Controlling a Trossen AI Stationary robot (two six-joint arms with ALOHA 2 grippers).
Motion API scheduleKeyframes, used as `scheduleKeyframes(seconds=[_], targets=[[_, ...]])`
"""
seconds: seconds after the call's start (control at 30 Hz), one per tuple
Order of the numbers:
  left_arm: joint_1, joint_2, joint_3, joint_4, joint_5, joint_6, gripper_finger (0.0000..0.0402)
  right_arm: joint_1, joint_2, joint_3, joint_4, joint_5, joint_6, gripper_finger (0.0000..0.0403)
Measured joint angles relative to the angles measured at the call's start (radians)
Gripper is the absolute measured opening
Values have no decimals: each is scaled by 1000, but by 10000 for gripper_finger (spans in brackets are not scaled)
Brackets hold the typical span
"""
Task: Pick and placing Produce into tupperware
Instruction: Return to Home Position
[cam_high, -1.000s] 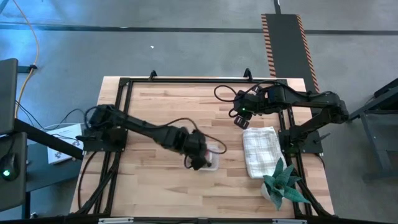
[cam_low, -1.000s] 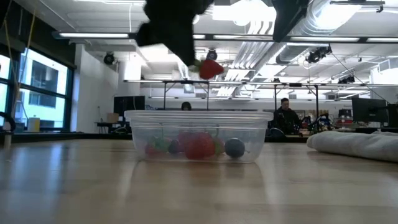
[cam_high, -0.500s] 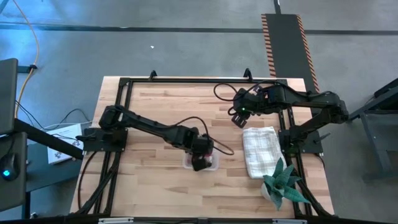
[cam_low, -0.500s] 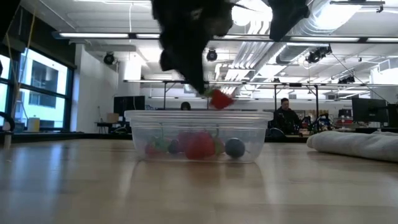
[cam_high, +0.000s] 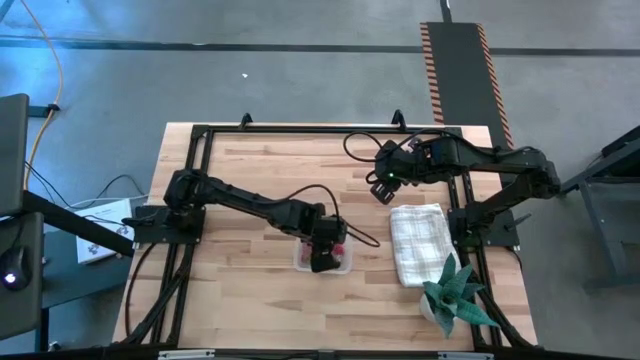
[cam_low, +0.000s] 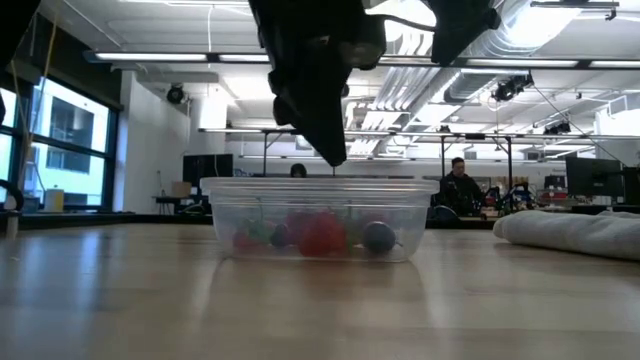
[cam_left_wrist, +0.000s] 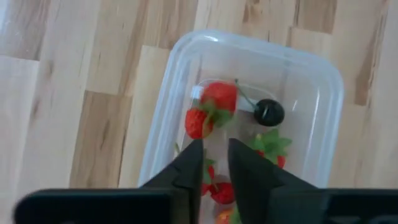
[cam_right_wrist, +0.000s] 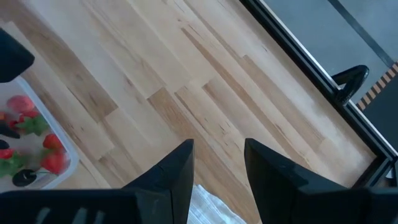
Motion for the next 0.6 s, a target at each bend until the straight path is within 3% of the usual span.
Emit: scheduleKeyframes(seconds=[0.33,0.47,0.6], targets=[[0,-37,-2,-9,-1,13,170,8,-14,0,9,32,-41,131],[28,-131,-1,-27,-67,31,166,20,-91,0,9,84,-46,96],[90,-226,-1,-79,-130,83,139,32,-231,0,3,105,-42,21]])
